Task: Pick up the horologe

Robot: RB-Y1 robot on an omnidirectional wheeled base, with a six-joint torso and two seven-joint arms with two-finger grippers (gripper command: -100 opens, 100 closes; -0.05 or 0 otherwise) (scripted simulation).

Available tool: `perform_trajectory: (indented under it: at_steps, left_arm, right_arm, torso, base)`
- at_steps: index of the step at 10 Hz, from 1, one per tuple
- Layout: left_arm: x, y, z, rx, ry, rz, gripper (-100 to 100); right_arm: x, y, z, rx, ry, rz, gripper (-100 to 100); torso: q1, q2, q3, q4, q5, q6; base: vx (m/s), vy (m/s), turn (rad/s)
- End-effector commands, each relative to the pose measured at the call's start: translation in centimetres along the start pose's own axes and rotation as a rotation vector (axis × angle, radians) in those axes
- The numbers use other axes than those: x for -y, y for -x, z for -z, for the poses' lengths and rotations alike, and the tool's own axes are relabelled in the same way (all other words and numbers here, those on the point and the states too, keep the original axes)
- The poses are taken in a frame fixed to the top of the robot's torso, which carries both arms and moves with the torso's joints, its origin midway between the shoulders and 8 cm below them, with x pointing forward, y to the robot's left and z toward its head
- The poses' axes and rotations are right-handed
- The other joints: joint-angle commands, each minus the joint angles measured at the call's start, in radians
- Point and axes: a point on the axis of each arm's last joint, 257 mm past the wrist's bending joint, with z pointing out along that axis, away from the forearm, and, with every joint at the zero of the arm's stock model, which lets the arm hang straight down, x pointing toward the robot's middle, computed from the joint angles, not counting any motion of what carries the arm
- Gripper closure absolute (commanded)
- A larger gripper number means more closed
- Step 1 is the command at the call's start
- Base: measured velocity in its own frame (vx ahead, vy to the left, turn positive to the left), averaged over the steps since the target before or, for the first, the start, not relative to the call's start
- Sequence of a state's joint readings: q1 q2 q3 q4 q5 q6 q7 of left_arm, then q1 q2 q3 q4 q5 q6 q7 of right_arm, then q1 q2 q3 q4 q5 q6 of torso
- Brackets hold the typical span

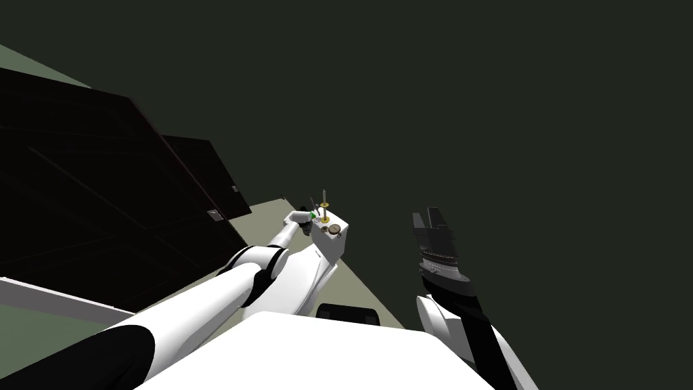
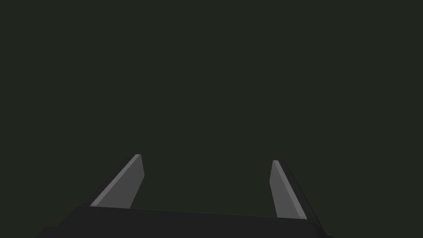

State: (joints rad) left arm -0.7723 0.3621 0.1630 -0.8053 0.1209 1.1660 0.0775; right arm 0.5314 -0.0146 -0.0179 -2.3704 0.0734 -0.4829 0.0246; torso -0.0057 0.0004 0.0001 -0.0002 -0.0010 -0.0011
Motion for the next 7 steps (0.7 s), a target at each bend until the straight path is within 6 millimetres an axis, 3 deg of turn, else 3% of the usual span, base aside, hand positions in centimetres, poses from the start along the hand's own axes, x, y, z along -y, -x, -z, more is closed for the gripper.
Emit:
perform_trajectory:
  at_steps: [1, 7]
  left_arm:
    - [-0.6, 0.7, 0.1, 0.019, 0.047, -0.005, -100]
    - [-2.0, 2.0, 0.5, 0.057, 0.147, -0.011, -100]
  right_arm:
    - [0.0, 0.0, 0.0, 0.0, 0.0, 0.0, 0]
    - [0.0, 0.0, 0.0, 0.0, 0.0, 0.0, 0]
  torso:
    - [0.0, 0.0, 0.0, 0.0, 0.0, 0.0]
    - [0.0, -0.001, 0.0, 0.0, 0.0, 0.0]
  base:
    - [-0.006, -0.099, -0.091]
    - [0.002, -0.074, -0.044]
